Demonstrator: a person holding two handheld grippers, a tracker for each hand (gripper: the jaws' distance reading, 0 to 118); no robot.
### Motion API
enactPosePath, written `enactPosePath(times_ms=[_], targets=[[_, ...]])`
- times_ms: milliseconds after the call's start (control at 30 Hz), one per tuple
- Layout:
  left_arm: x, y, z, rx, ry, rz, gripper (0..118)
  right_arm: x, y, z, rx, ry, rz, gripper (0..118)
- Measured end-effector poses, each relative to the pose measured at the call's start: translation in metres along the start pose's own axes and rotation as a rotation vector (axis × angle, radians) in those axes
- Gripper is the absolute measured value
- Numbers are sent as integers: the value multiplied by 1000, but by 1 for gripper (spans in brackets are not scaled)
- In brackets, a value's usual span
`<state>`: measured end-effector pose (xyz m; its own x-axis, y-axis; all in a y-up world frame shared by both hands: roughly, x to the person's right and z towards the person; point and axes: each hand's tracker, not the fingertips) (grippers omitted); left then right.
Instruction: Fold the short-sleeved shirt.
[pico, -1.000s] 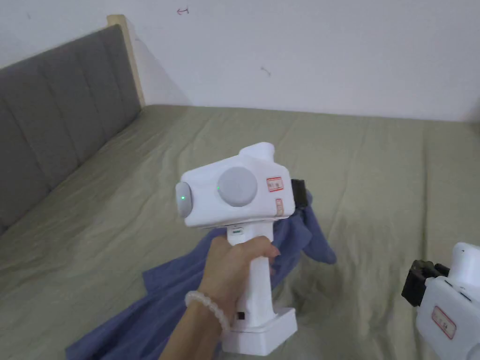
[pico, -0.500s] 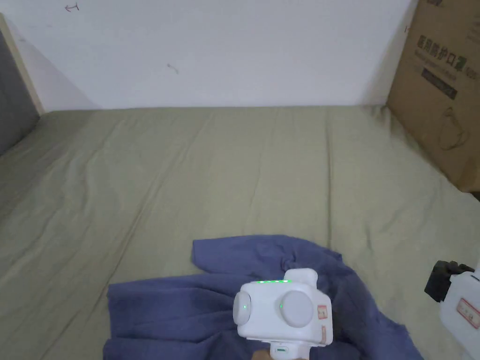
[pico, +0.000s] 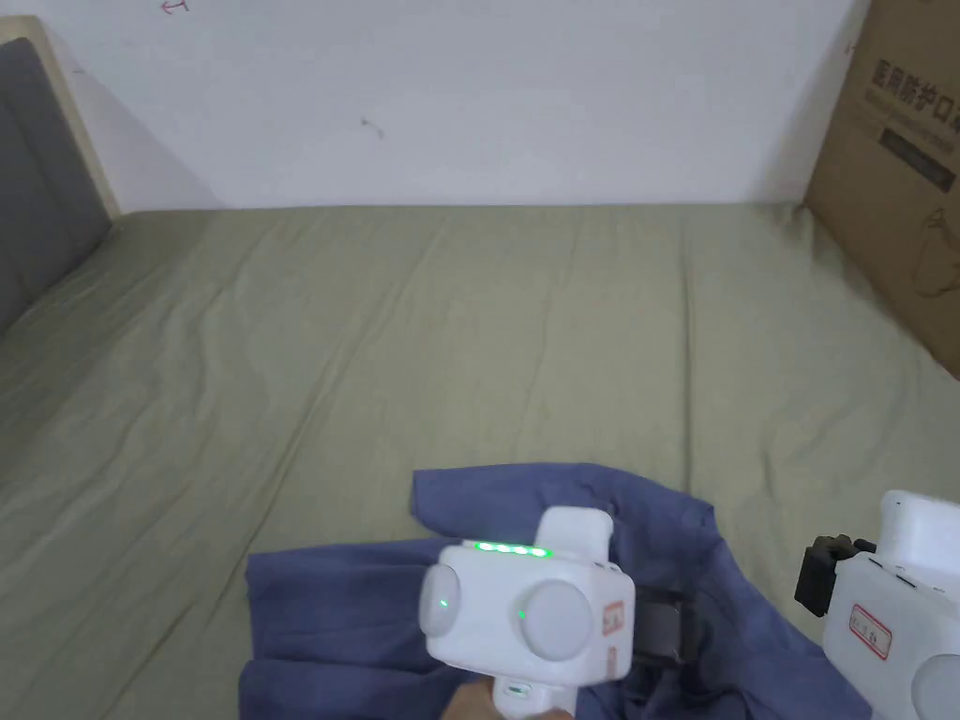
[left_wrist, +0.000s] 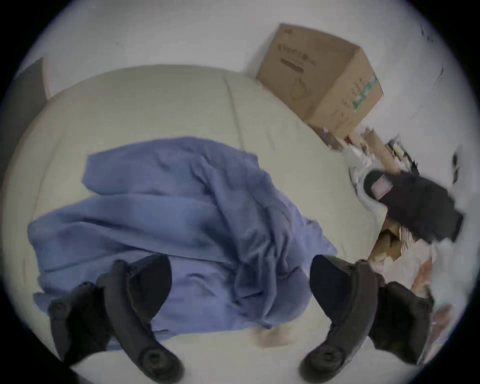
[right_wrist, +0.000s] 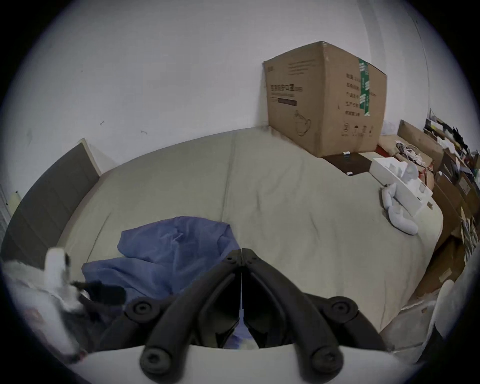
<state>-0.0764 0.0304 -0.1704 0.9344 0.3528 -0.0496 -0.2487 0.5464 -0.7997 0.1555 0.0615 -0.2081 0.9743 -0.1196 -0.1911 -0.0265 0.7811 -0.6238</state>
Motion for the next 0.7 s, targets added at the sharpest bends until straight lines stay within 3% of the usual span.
enactPosePath(times_ms=[67,100,167,200,333,467,500,600,633,700], targets=[[-29,6,21,48,9,43,95,-8,0,-3,-5,20,14,1],[-44,6,31,58,53,54,78,-13,-1,-4,-8,33,23,1],[-73,-1,40,66,172,70,8,-26,-5,-5,-15,48,41,1],[-92,-11,38,62,227,94,0,-32,-7,-8,-24,60,53,1],[-153,-42,38,-17,242,272,0,-54,-18,-23,-76,99,84,1],[-185,-33,50,43,309,316,1,-70,-21,-42,-112,118,127,1],[-196,-23,51,49,331,311,7,-74,-20,-47,-118,118,138,1],[-228,6,49,42,378,336,78,-82,-15,-59,-131,138,142,1],[-238,12,47,49,391,356,95,-84,-13,-63,-130,140,144,1],[-262,23,38,52,429,410,95,-90,-11,-67,-131,143,160,1]])
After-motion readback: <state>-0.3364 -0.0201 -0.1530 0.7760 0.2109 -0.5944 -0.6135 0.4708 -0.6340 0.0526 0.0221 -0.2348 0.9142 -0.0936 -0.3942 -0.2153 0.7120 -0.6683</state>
